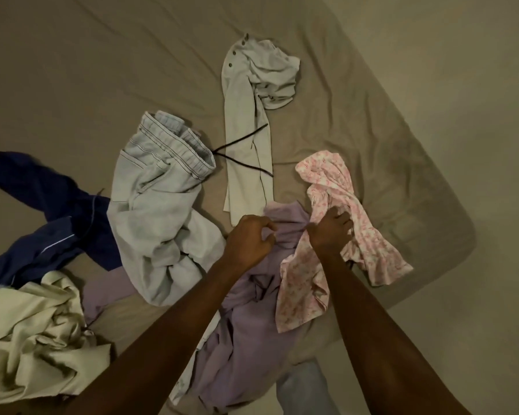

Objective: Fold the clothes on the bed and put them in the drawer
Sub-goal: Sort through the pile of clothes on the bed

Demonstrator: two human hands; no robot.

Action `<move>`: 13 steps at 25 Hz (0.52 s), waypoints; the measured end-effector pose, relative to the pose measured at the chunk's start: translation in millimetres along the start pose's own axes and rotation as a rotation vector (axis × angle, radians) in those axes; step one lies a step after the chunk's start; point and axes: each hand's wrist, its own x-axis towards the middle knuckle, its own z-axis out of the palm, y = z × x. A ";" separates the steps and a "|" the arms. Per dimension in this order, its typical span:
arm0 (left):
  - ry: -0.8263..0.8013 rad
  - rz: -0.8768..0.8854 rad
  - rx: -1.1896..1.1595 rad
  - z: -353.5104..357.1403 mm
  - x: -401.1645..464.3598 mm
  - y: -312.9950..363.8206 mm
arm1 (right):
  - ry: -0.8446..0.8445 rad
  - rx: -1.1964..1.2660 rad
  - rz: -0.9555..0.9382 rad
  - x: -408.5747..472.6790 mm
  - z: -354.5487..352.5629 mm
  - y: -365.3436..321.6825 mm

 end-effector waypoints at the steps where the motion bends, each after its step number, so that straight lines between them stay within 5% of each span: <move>1: -0.003 0.002 -0.016 5.6 0.9 -1.5 | 0.005 -0.010 -0.045 5.5 -1.5 3.0; 7: 0.066 -0.055 -0.174 12.0 -23.0 11.9 | -0.120 0.712 -0.085 11.6 -53.0 19.8; 13: -0.066 -0.479 -0.975 -23.2 -57.3 48.7 | -0.369 1.107 -0.129 -98.6 -106.3 -11.2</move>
